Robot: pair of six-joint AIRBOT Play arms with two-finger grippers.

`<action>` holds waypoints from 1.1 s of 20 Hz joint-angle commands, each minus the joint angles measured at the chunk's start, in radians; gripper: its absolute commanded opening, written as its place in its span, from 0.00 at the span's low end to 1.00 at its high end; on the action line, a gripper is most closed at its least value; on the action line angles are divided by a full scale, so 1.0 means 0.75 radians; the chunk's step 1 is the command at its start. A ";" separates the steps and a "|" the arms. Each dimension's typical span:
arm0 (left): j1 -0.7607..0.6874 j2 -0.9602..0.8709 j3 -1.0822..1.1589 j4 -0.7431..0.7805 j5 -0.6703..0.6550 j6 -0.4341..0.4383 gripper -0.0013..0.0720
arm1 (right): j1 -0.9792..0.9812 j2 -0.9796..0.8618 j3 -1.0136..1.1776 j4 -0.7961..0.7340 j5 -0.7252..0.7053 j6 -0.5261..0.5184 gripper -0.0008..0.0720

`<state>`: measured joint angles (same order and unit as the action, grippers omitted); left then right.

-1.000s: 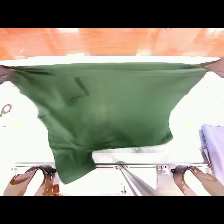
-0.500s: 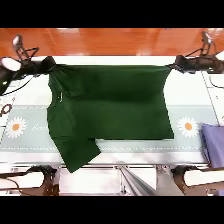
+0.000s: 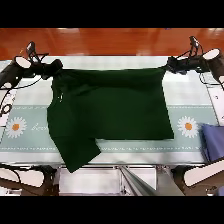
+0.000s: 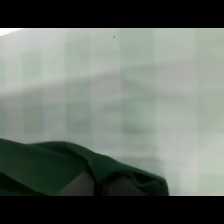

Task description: Fold the shirts.

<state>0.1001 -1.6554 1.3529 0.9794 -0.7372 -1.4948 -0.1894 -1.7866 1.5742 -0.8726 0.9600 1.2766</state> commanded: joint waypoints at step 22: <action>0.234 0.146 -0.058 0.245 -1.039 0.032 0.71 | -0.232 0.172 -0.086 -0.323 0.755 0.242 0.58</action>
<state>0.2447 -1.6188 1.3056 1.1393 -1.4624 -1.4311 -0.3077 -1.7233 1.5127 -1.1133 1.4536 1.4151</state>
